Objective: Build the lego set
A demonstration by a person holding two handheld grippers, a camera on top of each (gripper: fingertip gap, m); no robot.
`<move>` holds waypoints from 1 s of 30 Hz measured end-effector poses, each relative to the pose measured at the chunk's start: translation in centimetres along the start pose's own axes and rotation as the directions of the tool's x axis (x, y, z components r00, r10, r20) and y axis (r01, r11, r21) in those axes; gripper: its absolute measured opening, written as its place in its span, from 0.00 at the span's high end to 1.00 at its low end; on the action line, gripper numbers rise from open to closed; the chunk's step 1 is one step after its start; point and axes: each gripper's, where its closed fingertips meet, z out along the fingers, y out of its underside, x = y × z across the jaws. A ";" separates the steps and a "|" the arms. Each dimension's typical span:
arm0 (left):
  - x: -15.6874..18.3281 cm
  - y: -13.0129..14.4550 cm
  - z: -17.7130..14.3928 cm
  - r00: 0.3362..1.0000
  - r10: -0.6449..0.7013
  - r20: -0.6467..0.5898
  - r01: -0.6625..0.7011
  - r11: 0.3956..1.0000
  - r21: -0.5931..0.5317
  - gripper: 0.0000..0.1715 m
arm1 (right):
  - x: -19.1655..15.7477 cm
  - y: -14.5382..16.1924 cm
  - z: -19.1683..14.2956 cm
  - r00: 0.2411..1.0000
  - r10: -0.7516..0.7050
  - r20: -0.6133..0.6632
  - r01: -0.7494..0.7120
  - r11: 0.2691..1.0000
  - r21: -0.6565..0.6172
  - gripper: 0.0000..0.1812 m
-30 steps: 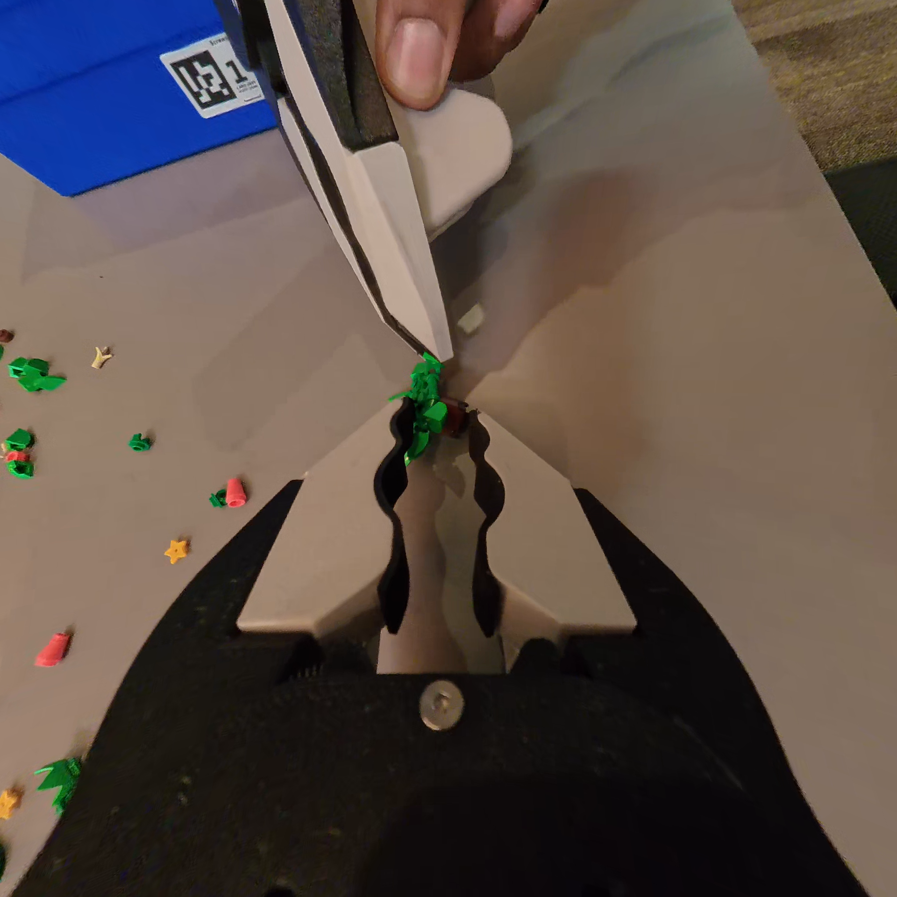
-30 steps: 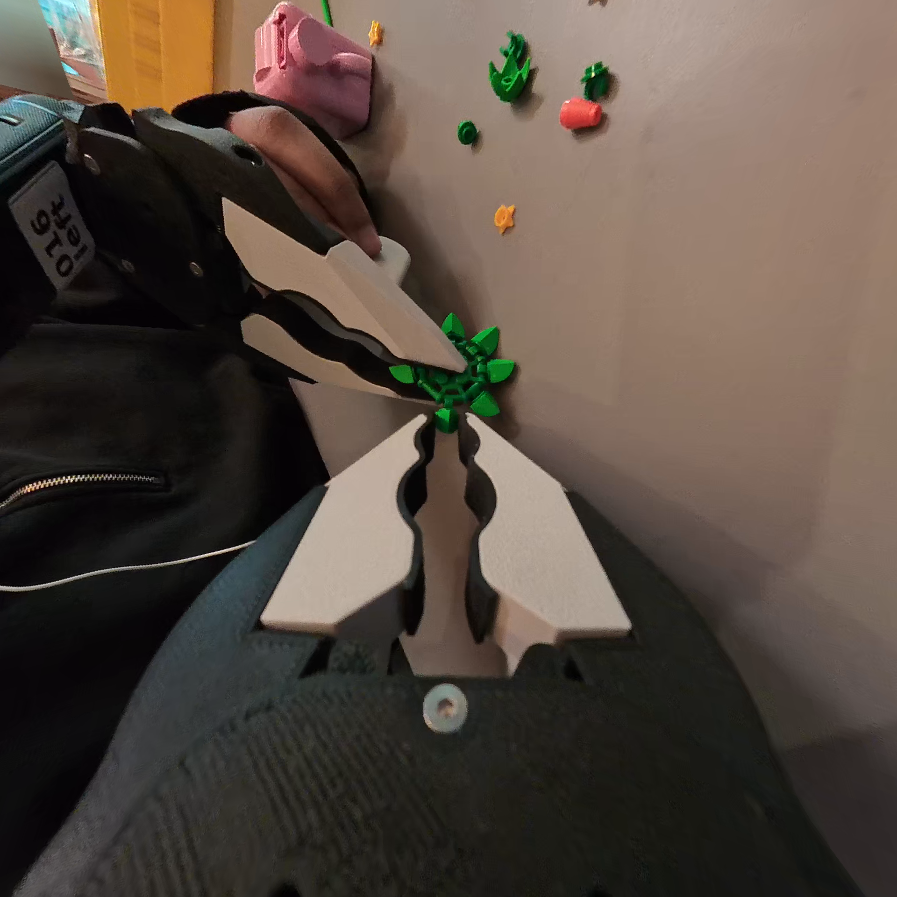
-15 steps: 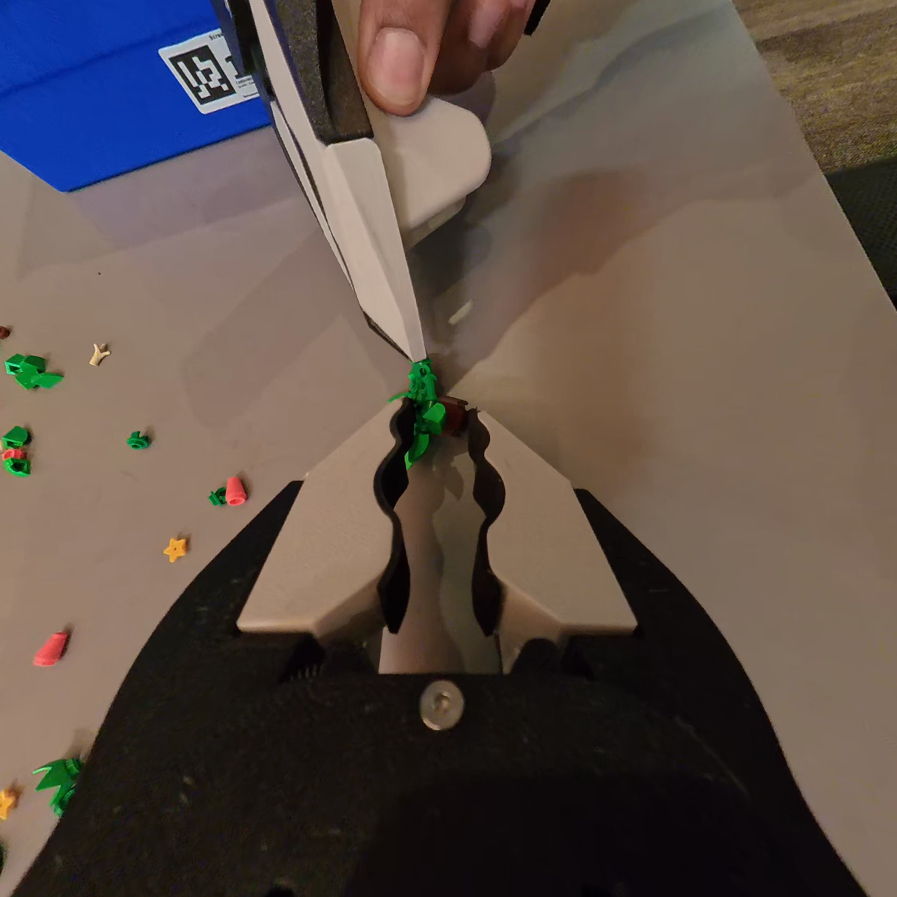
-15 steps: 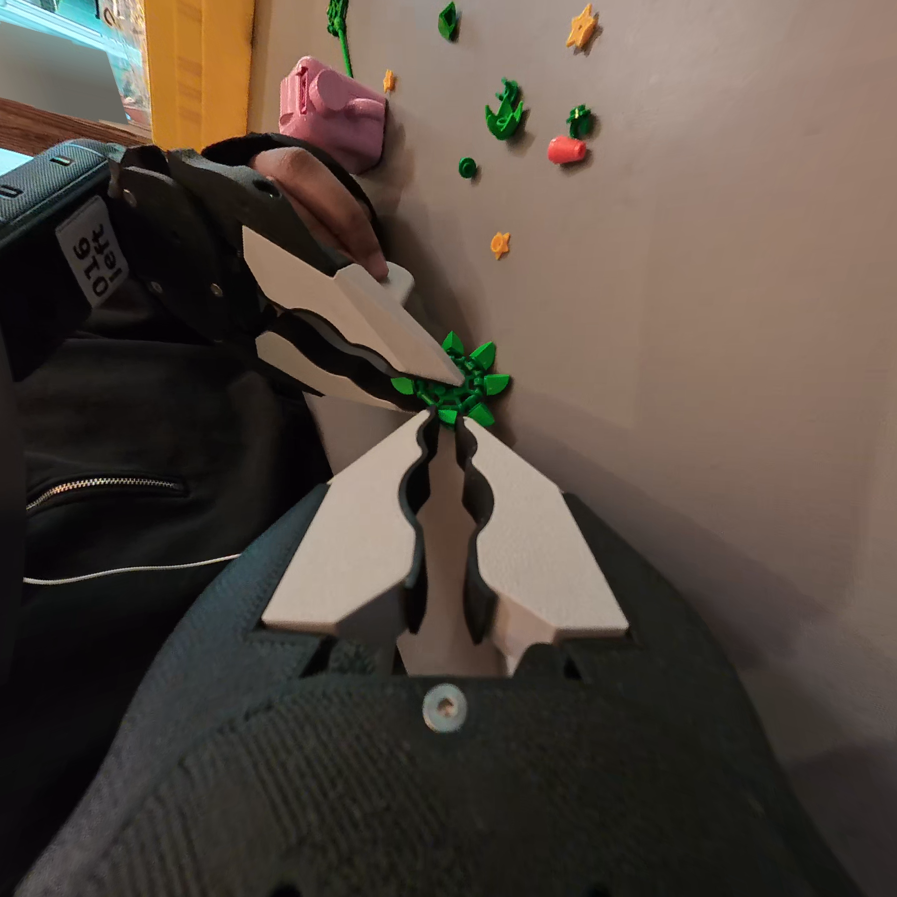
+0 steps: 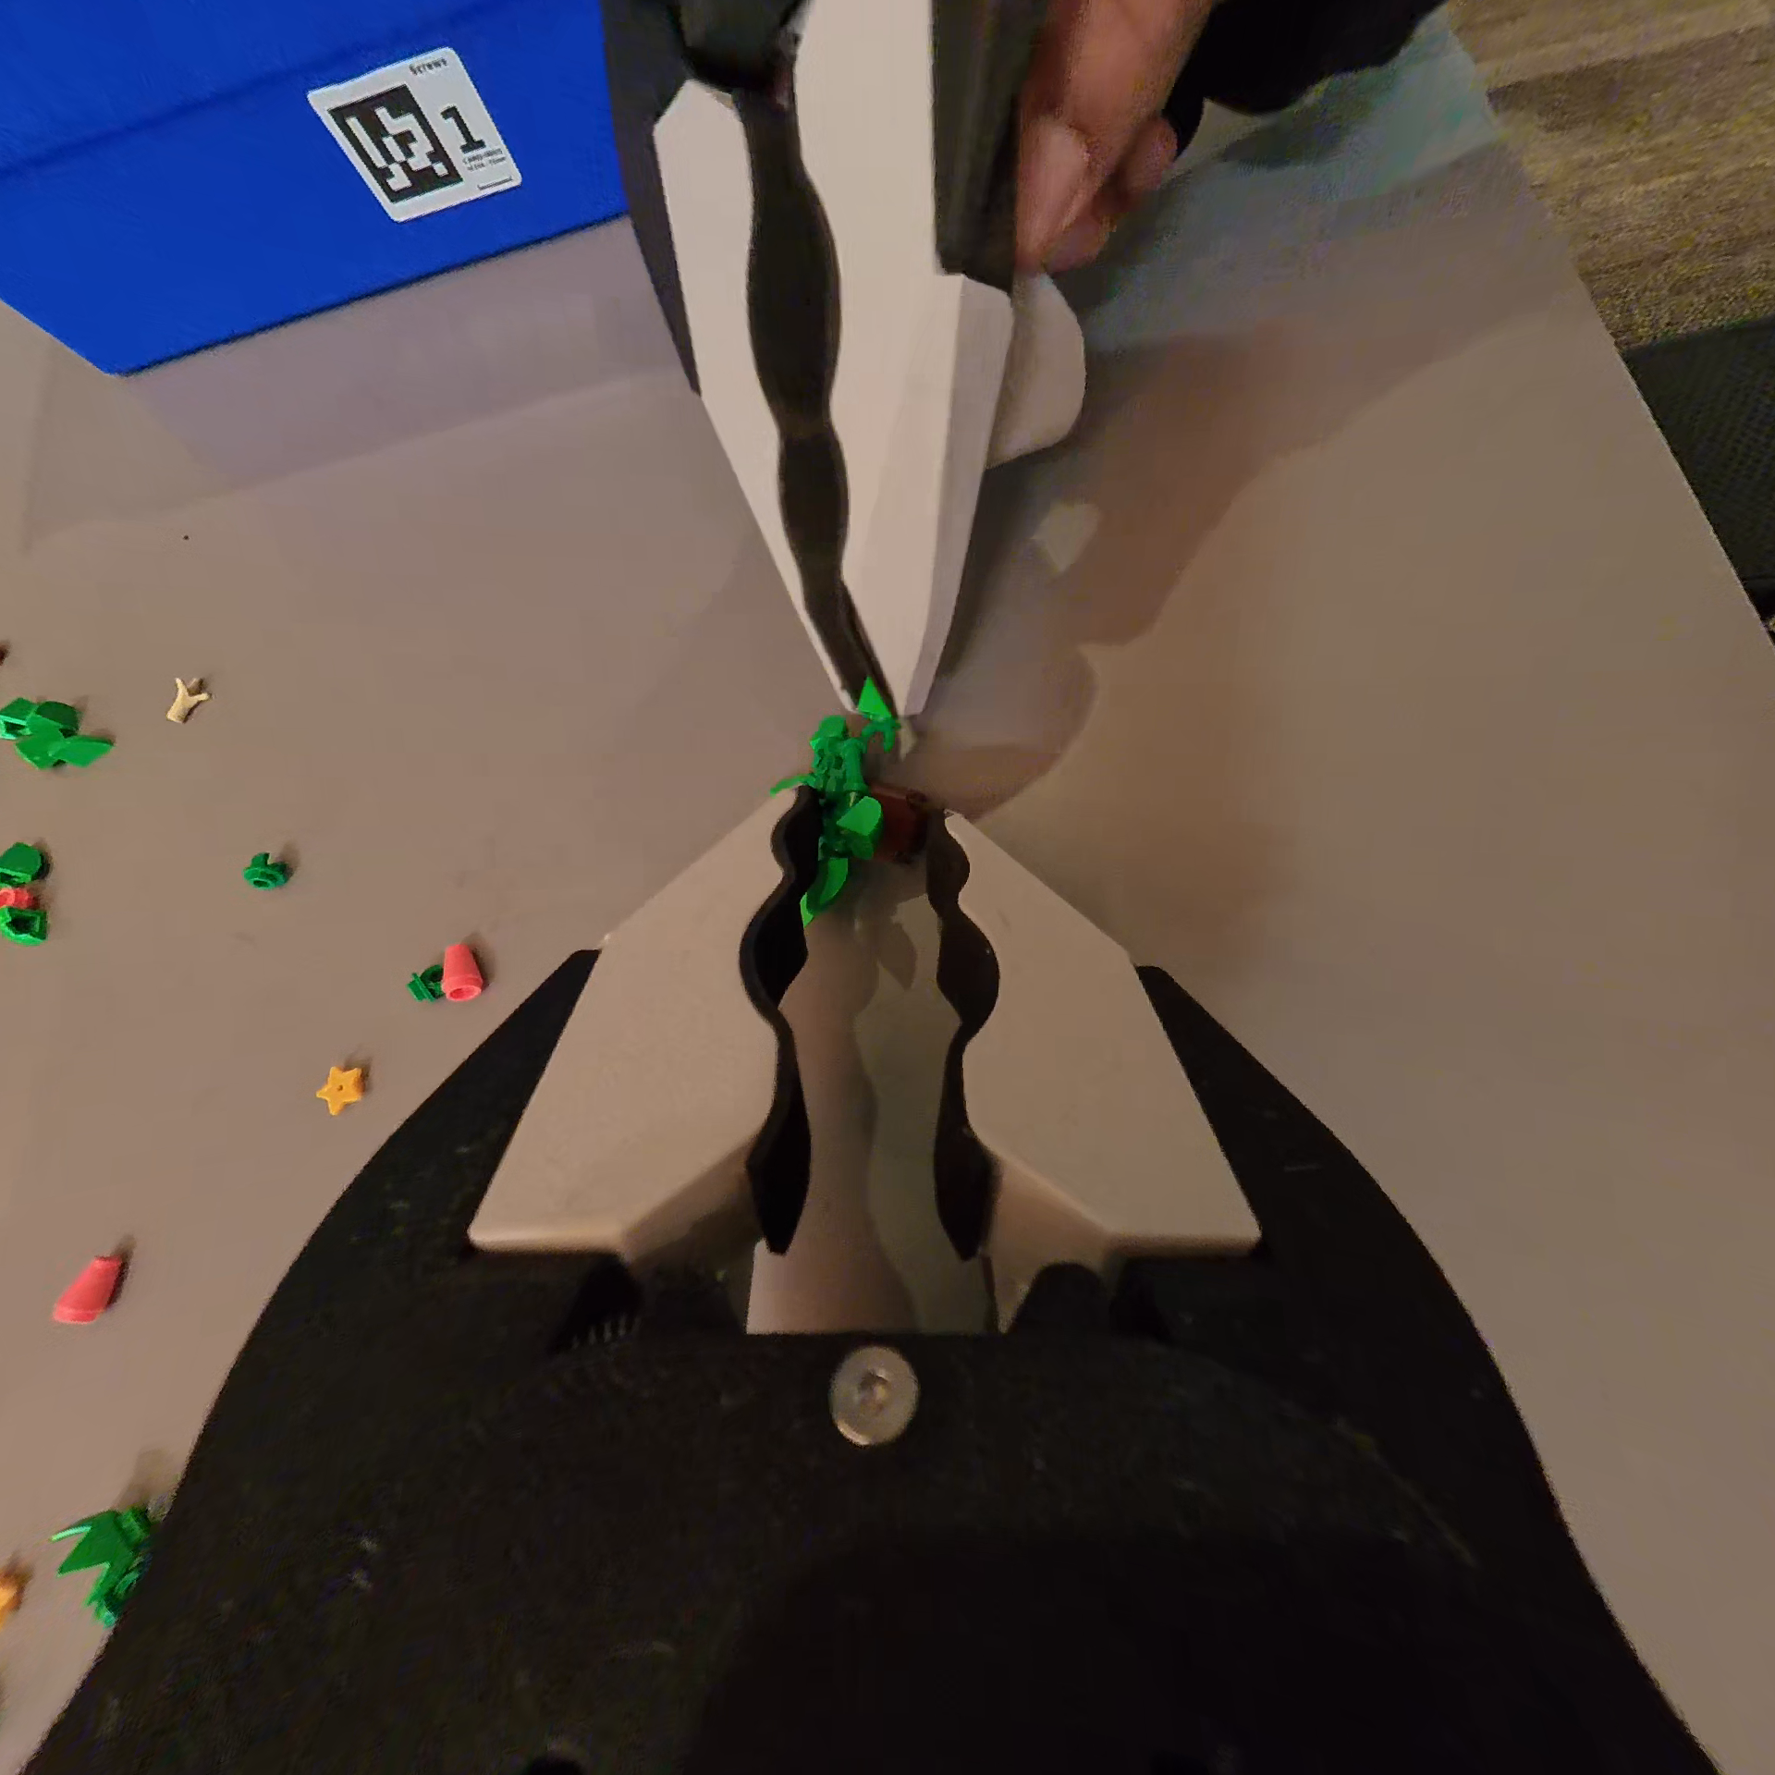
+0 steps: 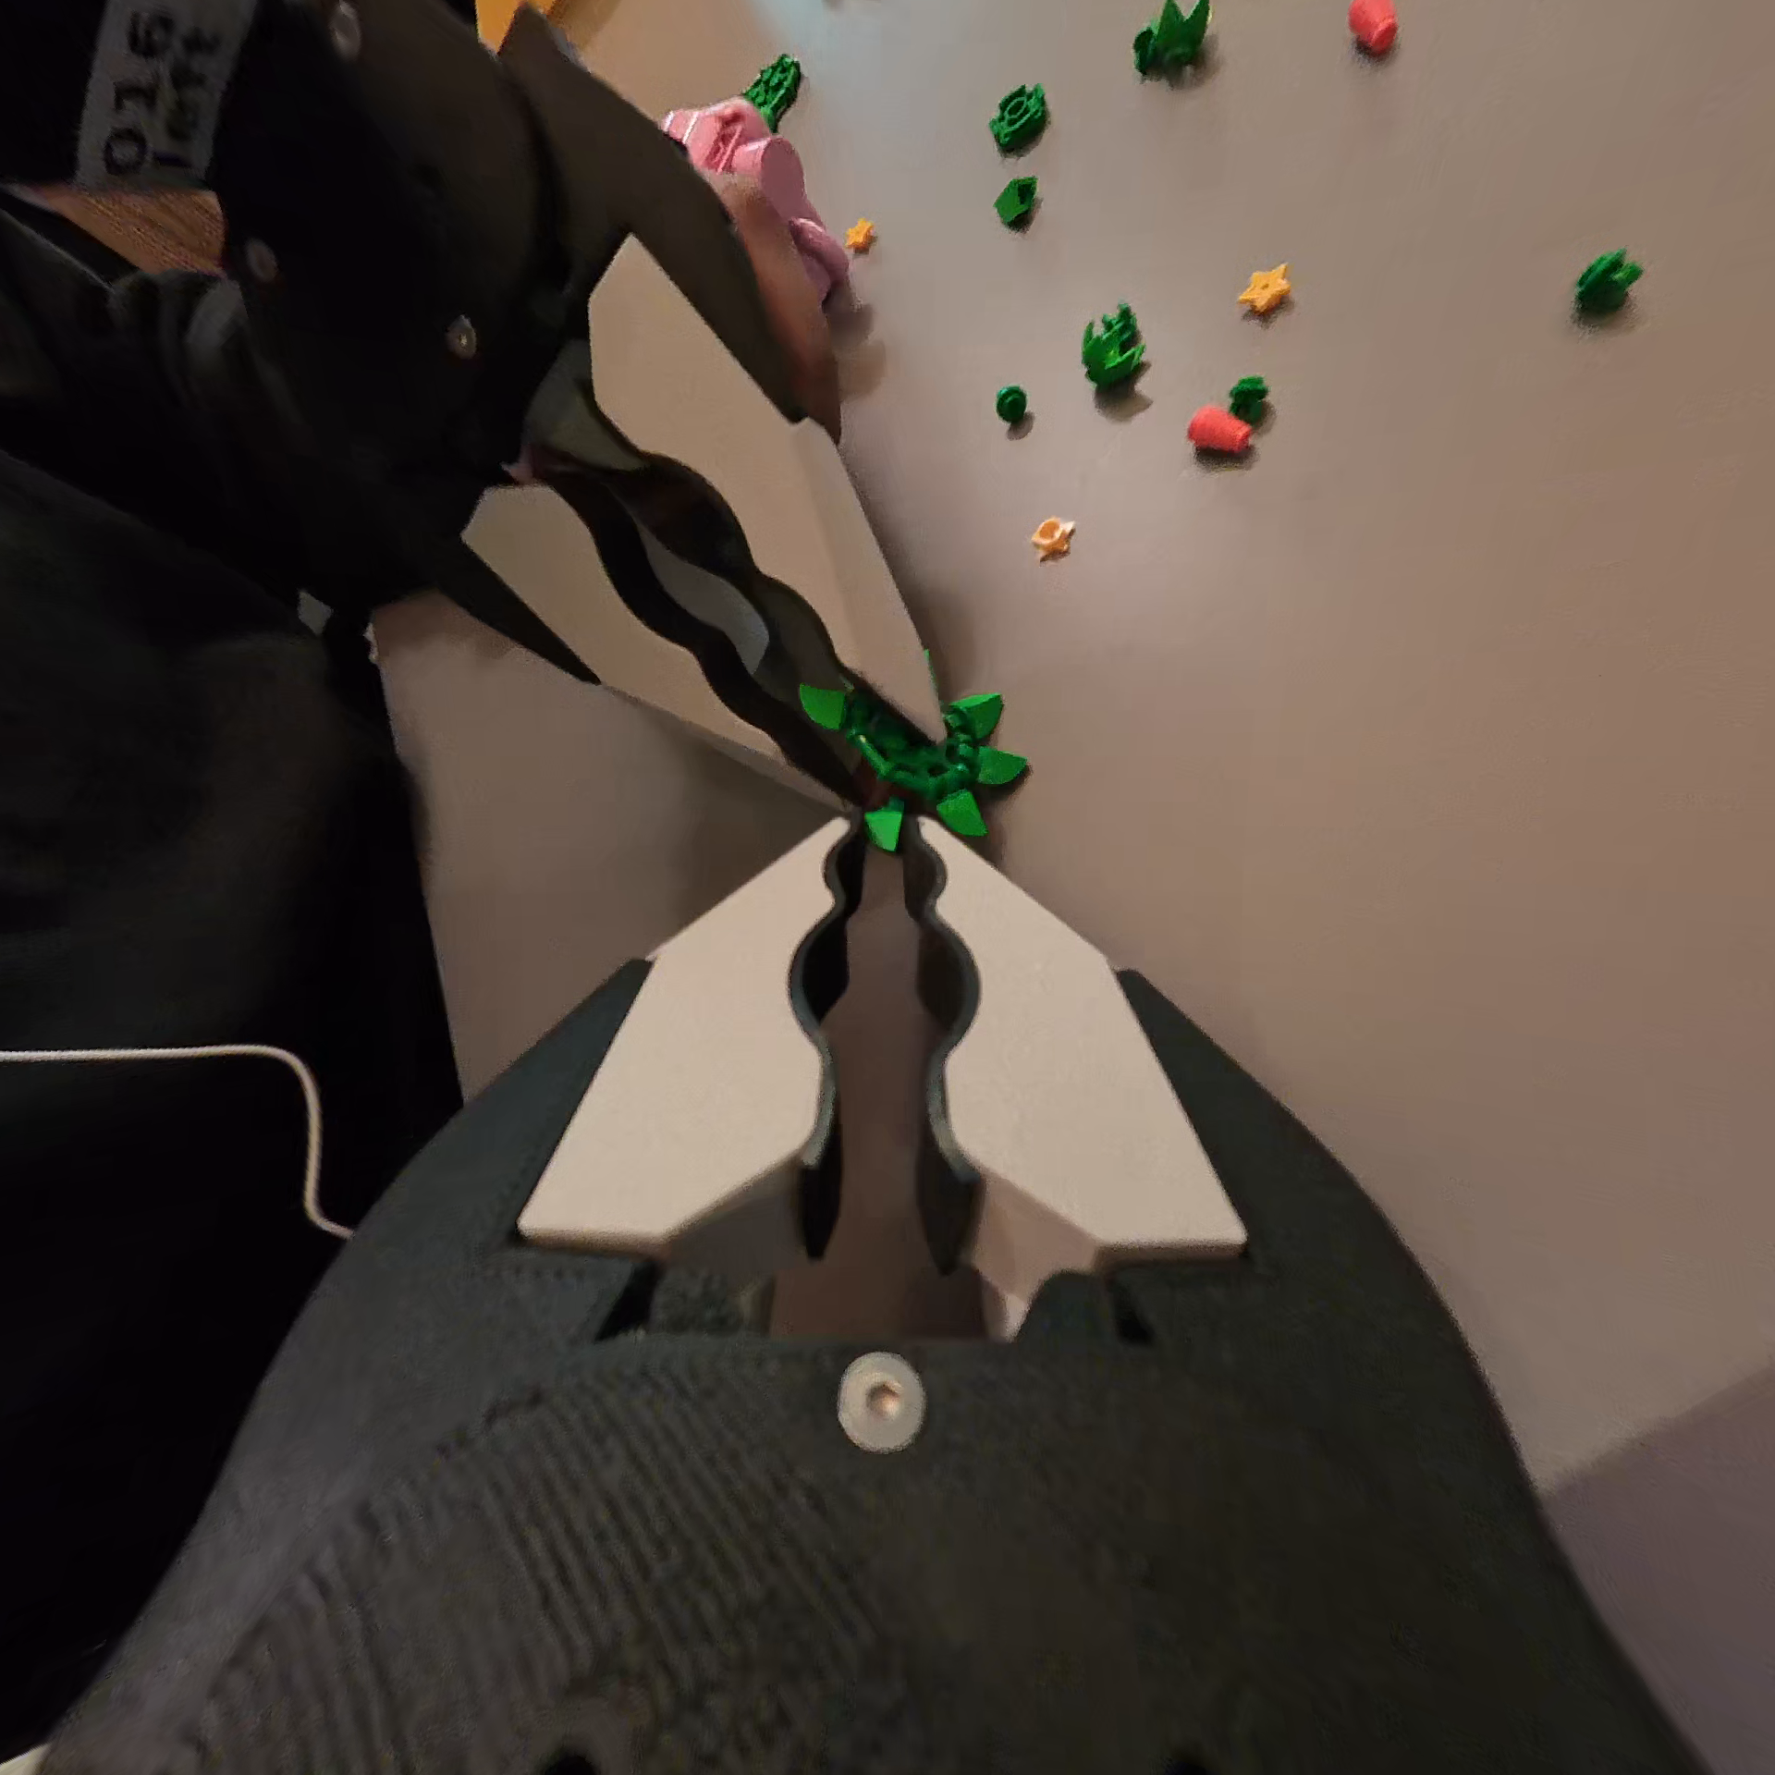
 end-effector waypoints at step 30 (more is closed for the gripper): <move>1.2 -5.3 -5.0 0.999 0.031 0.009 -0.032 0.935 0.353 0.98 | -5.3 -4.6 -3.5 0.977 0.056 0.208 -0.146 0.883 0.447 0.94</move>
